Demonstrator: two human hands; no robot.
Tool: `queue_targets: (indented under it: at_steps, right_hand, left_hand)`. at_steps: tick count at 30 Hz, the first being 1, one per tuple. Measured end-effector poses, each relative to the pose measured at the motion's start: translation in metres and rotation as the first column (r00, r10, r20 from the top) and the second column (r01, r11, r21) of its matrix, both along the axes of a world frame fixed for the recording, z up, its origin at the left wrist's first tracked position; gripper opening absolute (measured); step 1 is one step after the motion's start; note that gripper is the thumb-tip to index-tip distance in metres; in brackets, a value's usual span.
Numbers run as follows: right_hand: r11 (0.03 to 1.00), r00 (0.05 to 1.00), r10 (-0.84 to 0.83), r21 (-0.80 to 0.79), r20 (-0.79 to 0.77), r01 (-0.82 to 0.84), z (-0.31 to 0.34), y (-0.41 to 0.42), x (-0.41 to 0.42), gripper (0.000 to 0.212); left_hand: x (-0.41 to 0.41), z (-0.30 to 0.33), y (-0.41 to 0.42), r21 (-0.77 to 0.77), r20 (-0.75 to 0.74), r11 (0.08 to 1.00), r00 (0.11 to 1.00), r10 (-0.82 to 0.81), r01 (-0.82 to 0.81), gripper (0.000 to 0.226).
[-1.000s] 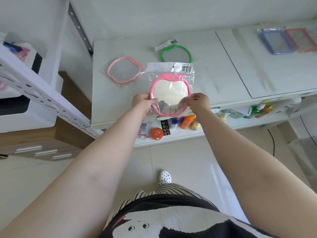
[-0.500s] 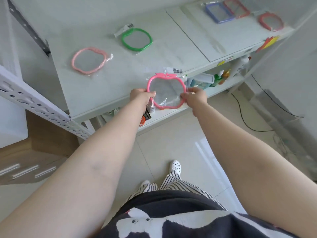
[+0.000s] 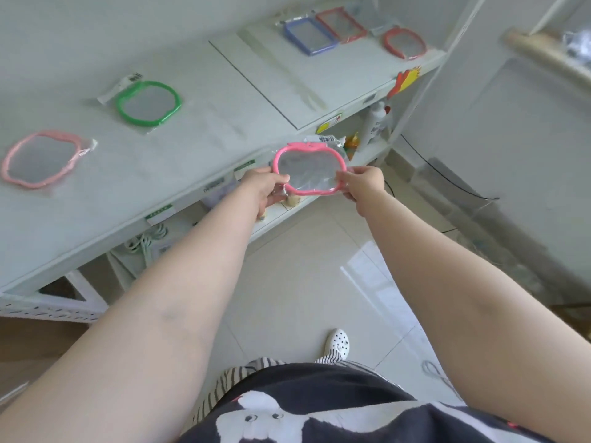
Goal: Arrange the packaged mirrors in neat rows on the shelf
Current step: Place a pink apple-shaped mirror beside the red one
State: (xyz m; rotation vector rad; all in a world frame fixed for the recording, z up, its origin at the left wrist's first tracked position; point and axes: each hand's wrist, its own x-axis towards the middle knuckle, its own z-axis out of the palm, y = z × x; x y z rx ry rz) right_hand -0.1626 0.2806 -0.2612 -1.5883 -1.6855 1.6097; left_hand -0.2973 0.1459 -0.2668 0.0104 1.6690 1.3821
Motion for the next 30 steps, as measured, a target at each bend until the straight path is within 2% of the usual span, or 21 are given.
queue_targets:
  at_steps: [2,5,11,13,20,25,30]
  right_hand:
    - [0.999,0.999,-0.022,-0.033,-0.039,0.020,0.002,0.038,0.017,0.004]
    - [0.996,0.995,-0.044,-0.085,-0.089,0.036,0.003,0.092,0.040,0.021]
    - [0.990,0.991,-0.045,-0.136,-0.123,0.028,0.006,0.175,0.055,0.026]
    - [0.990,0.990,-0.043,-0.139,-0.137,0.023,0.006,0.195,0.052,0.029]
    - [0.993,0.991,-0.037,-0.115,-0.130,0.022,0.004,0.267,0.017,0.033]
    - [0.998,0.990,-0.049,-0.053,-0.136,0.042,0.014,0.320,-0.018,0.035]
    - [0.995,0.987,-0.085,-0.057,-0.138,0.078,0.019,0.367,-0.042,0.040]
  left_hand:
    - [0.018,0.001,0.038,0.022,0.005,0.999,1.000,0.023,-0.023,0.017]
    - [0.042,-0.003,0.090,0.048,0.003,0.998,0.999,0.036,-0.036,0.013]
    - [0.060,-0.002,0.168,0.082,-0.010,0.991,0.994,0.107,-0.106,0.013]
    - [0.056,0.001,0.189,0.085,-0.032,0.991,0.993,0.111,-0.108,0.024]
    - [0.019,0.001,0.264,0.098,-0.075,0.988,0.989,0.127,-0.120,0.041]
    - [-0.019,0.004,0.326,0.138,-0.060,0.984,0.991,0.121,-0.112,0.045]
    - [-0.049,0.008,0.375,0.133,-0.051,0.988,0.995,0.084,-0.077,0.044]
